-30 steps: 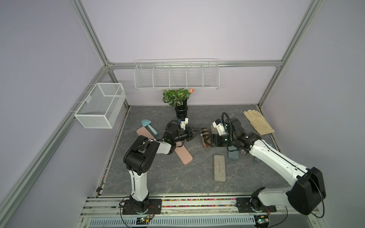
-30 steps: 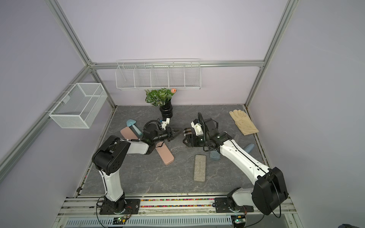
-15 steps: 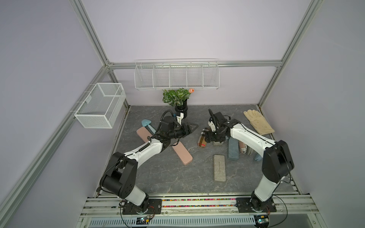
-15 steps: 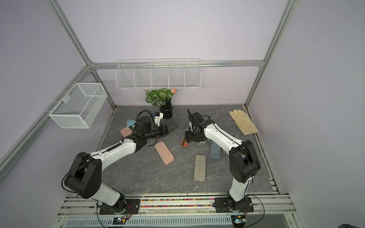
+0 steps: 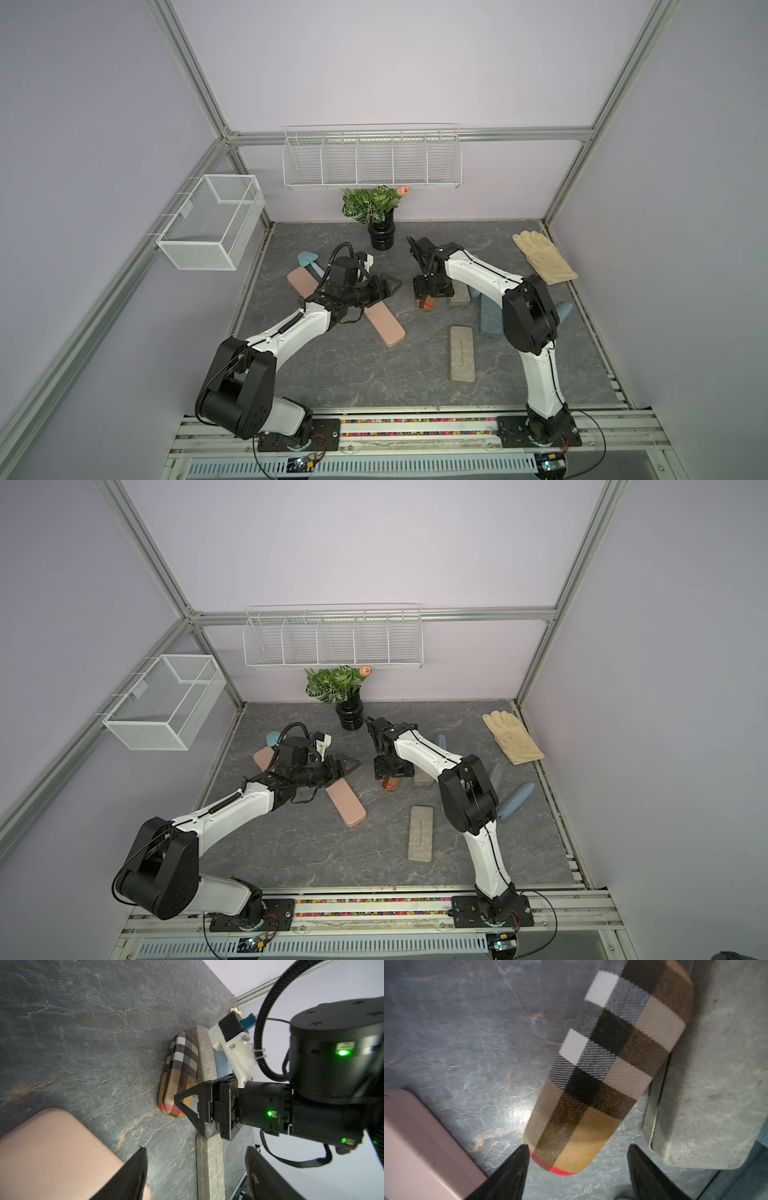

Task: Close the glasses case
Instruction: Pick up the glasses case at the center of the board.

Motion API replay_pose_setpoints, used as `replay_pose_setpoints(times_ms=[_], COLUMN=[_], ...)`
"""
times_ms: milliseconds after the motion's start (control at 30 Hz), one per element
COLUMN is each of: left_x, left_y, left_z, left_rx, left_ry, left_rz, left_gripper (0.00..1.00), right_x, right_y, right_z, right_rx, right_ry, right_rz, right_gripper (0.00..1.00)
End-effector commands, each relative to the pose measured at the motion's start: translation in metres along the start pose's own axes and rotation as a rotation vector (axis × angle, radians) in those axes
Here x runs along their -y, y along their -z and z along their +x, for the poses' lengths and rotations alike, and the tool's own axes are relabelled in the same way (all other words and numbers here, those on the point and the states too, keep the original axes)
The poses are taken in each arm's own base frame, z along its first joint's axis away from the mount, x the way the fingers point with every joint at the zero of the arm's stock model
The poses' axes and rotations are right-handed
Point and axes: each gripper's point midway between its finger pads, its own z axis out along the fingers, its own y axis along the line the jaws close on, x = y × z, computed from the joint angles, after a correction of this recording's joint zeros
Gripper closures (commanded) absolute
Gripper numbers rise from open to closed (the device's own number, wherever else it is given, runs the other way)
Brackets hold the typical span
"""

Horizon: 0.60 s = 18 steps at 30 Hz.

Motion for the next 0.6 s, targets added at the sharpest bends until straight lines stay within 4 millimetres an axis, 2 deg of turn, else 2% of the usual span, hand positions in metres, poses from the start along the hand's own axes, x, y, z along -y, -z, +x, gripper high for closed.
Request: replay_pose_setpoints(times_ms=[0, 167, 300, 433, 567], left_x=[-0.003, -0.007, -0.011, -0.015, -0.029], left_y=[0.008, 0.009, 0.009, 0.001, -0.018], left_z=[0.000, 0.003, 0.002, -0.003, -0.012], left_rx=[0.014, 0.007, 0.007, -0.022, -0.091], left_ry=[-0.024, -0.025, -0.020, -0.032, -0.079], left_rz=[-0.014, -0.018, -0.028, -0.070, -0.176], left_gripper=[0.25, 0.25, 0.25, 0.23, 0.08], right_x=[0.006, -0.001, 0.000, 0.005, 0.022], right_y=[0.002, -0.005, 0.000, 0.026, 0.063], right_z=[0.004, 0.000, -0.003, -0.010, -0.015], right_rx=[-0.015, -0.003, 0.019, 0.109, 0.189], right_ry=[-0.041, -0.052, -0.065, -0.090, -0.126], right_rz=[0.050, 0.027, 0.026, 0.002, -0.027], right_gripper=[0.23, 0.23, 0.24, 0.23, 0.22])
